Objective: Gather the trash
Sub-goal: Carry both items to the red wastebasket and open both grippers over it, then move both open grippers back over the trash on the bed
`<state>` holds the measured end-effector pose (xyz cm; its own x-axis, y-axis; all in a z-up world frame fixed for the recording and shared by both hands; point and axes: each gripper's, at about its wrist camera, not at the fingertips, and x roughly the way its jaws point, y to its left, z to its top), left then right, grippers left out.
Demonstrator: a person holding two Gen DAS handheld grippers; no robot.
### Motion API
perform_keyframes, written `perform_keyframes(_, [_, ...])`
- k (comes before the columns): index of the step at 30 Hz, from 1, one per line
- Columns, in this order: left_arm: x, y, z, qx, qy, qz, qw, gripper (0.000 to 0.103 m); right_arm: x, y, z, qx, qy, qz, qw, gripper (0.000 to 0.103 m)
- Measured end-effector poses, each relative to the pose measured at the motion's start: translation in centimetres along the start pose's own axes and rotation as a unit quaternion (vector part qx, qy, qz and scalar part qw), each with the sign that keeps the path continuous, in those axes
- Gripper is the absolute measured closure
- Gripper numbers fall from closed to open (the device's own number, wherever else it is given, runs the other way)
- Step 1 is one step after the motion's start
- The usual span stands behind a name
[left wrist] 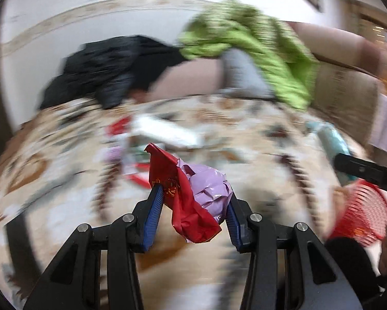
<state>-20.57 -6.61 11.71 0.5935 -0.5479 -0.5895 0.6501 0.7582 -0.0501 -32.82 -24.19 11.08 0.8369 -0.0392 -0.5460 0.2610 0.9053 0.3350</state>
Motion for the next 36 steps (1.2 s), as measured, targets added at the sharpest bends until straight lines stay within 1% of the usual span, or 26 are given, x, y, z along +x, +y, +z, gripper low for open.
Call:
perform_keyframes(2, [0.0, -2.9, 0.9, 0.018, 0.005, -0.060, 0.9980, 0.059, -3.2, -2.7, -0.4, 0.019, -0.013, -0.028, 0.999, 0.067])
perform_keyframes(3, [0.0, -4.0, 1.2, 0.025, 0.008, -0.083, 0.9962, 0.059, -4.4, -3.7, -0.5, 0.027, -0.018, -0.041, 0.999, 0.067])
perform_keyframes(4, [0.1, -6.0, 1.8, 0.037, 0.015, -0.121, 0.9918, 0.059, -6.0, -5.1, -0.8, 0.038, -0.025, -0.056, 0.997, 0.067])
perform_keyframes(6, [0.3, -9.1, 2.6, 0.055, 0.022, -0.163, 0.9849, 0.059, -8.6, -7.6, -1.2, 0.062, -0.033, -0.082, 0.994, 0.067])
perform_keyframes(9, [1.2, -14.7, 3.8, 0.082, 0.042, -0.227, 0.9696, 0.059, -12.5, -11.9, -2.1, 0.103, -0.047, -0.125, 0.986, 0.066])
perform_keyframes(12, [2.4, -20.4, 4.1, 0.101, 0.070, -0.287, 0.9500, 0.059, -15.3, -15.4, -3.2, 0.140, -0.055, -0.156, 0.976, 0.066])
perform_keyframes(14, [3.1, -24.3, 3.9, 0.120, 0.086, -0.316, 0.9371, 0.059, -16.9, -17.7, -4.3, 0.166, -0.058, -0.172, 0.969, 0.066])
perform_keyframes(17, [4.5, -29.4, 3.0, 0.146, 0.119, -0.345, 0.9196, 0.059, -18.1, -19.8, -5.2, 0.191, -0.061, -0.182, 0.963, 0.065])
perform_keyframes(18, [4.6, -30.4, 2.7, 0.151, 0.123, -0.348, 0.9170, 0.059, -18.4, -20.5, -5.5, 0.197, -0.062, -0.186, 0.961, 0.063])
perform_keyframes(20, [5.2, -32.6, 2.1, 0.166, 0.135, -0.352, 0.9113, 0.051, -18.6, -21.3, -6.0, 0.206, -0.060, -0.189, 0.958, 0.058])
perform_keyframes(21, [5.7, -33.6, 1.8, 0.172, 0.143, -0.354, 0.9082, 0.037, -18.5, -21.6, -6.2, 0.209, -0.058, -0.191, 0.957, 0.052])
perform_keyframes(22, [6.0, -34.1, 1.7, 0.172, 0.147, -0.351, 0.9087, 0.028, -18.5, -22.0, -6.4, 0.211, -0.055, -0.195, 0.956, 0.048])
perform_keyframes(23, [6.1, -34.3, 1.6, 0.169, 0.145, -0.348, 0.9107, 0.028, -18.5, -22.3, -6.5, 0.215, -0.053, -0.202, 0.954, 0.045])
perform_keyframes(25, [6.3, -34.2, 1.5, 0.163, 0.150, -0.344, 0.9126, 0.028, -18.7, -22.6, -6.6, 0.222, -0.055, -0.204, 0.952, 0.044])
perform_keyframes(27, [6.3, -33.1, 1.6, 0.152, 0.150, -0.341, 0.9153, 0.028, -18.4, -22.6, -6.3, 0.223, -0.056, -0.204, 0.952, 0.044])
perform_keyframes(32, [5.7, -28.1, 2.5, 0.115, 0.131, -0.311, 0.9343, 0.028, -16.8, -21.2, -5.1, 0.207, -0.054, -0.185, 0.959, 0.044])
perform_keyframes(33, [5.5, -26.9, 2.5, 0.111, 0.126, -0.299, 0.9394, 0.028, -16.2, -20.6, -4.7, 0.201, -0.052, -0.177, 0.962, 0.044])
perform_keyframes(34, [5.3, -25.3, 2.6, 0.108, 0.118, -0.280, 0.9467, 0.028, -15.3, -19.8, -4.2, 0.191, -0.049, -0.166, 0.966, 0.044])
perform_keyframes(36, [5.1, -22.6, 2.8, 0.100, 0.109, -0.254, 0.9559, 0.028, -13.7, -18.3, -3.4, 0.174, -0.043, -0.148, 0.972, 0.044])
